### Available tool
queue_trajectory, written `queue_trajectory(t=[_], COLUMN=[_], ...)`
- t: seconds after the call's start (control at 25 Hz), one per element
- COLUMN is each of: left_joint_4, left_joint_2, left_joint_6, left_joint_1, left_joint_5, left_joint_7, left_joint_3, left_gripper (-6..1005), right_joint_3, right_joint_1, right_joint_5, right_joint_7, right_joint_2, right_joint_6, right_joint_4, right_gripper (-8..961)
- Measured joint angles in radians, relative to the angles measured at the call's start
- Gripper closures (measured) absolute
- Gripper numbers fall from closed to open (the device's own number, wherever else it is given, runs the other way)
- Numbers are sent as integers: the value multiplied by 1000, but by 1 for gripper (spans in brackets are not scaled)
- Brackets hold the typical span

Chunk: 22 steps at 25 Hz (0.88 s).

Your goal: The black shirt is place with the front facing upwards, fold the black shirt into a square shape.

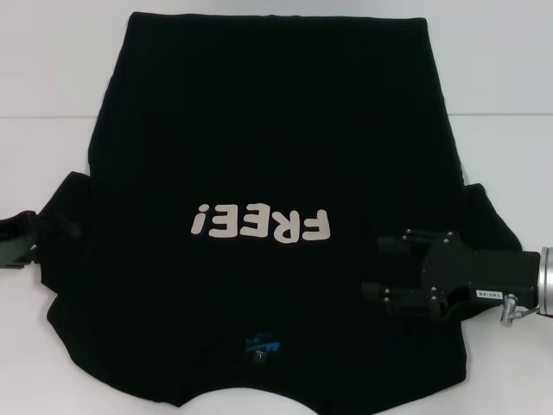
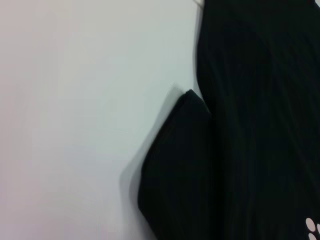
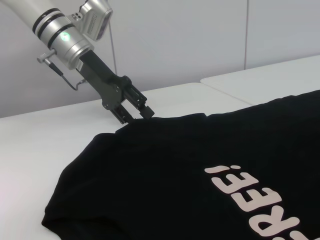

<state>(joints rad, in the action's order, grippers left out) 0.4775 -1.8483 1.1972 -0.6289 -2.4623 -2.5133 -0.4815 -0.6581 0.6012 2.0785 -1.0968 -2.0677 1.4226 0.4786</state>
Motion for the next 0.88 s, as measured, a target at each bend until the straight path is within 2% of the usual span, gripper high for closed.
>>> queue_trajectory(t=[0.24,0.44,0.56,0.88], left_joint_4=[5,7,8,11], left_joint_2=[-2,-1,1,4], left_joint_6=[-7,-7,-7,-17], left_joint_1=[0,0,1,3], left_joint_5=[-2,-3,-3,-3], left_joint_7=[2,1,3,9], left_joint_3=[-12,-17,-17,-17], left_gripper=[270,513,753,913], right_joint_3=[0,0,0,0], right_joint_1=[0,0,-2,-6], right_joint_5=[2,12,12,15], right_joint_7=[0,0,0,0], right_joint_2=[0,0,1,0], right_joint_6=[2,3,3,5], right_joint_4=[0,0,0,0], right_gripper=[151,151,152,152])
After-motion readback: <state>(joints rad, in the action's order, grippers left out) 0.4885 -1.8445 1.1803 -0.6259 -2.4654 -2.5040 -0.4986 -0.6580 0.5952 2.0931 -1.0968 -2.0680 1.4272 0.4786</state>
